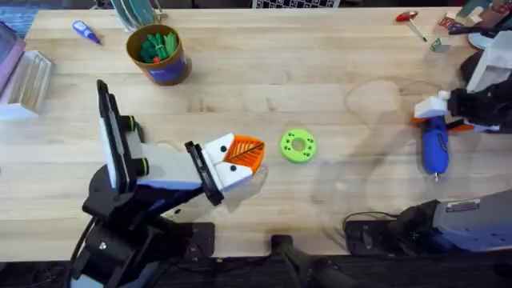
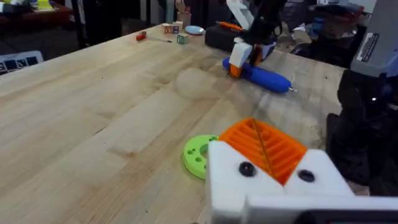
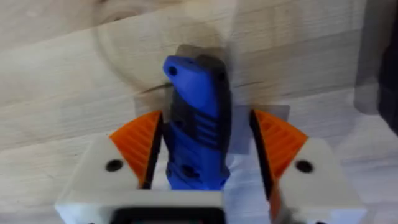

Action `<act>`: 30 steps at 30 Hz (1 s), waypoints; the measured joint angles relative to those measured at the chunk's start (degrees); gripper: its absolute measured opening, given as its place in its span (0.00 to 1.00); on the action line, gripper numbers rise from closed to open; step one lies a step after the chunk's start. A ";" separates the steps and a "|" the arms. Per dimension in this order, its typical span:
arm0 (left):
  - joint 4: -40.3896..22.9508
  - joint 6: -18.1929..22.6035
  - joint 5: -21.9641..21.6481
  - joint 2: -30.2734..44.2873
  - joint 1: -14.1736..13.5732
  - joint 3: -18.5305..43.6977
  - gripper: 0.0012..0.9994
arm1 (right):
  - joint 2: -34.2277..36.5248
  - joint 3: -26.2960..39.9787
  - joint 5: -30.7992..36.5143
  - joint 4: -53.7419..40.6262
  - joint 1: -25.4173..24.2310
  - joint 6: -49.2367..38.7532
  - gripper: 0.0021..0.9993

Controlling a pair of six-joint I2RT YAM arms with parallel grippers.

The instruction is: Pick up the gripper from the table and insert it into the empty holder that is missing its gripper. Then pick up a screw, insert it into the mounting hole, and use the screwdriver to tighten it. Finally, clean up the table by picking up the vegetable and placing it into the bucket.

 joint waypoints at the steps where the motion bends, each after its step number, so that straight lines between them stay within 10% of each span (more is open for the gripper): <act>1: 0.00 0.00 0.00 0.00 0.00 0.00 0.01 | 0.02 0.02 0.42 0.03 -0.03 0.16 0.80; 11: 0.00 0.00 0.00 0.00 0.00 0.00 0.01 | 0.39 0.20 -0.84 -0.27 -0.03 0.51 0.03; 30: 0.01 0.00 0.00 0.00 0.00 0.00 0.01 | -20.46 -0.33 -29.31 4.02 1.46 6.80 0.02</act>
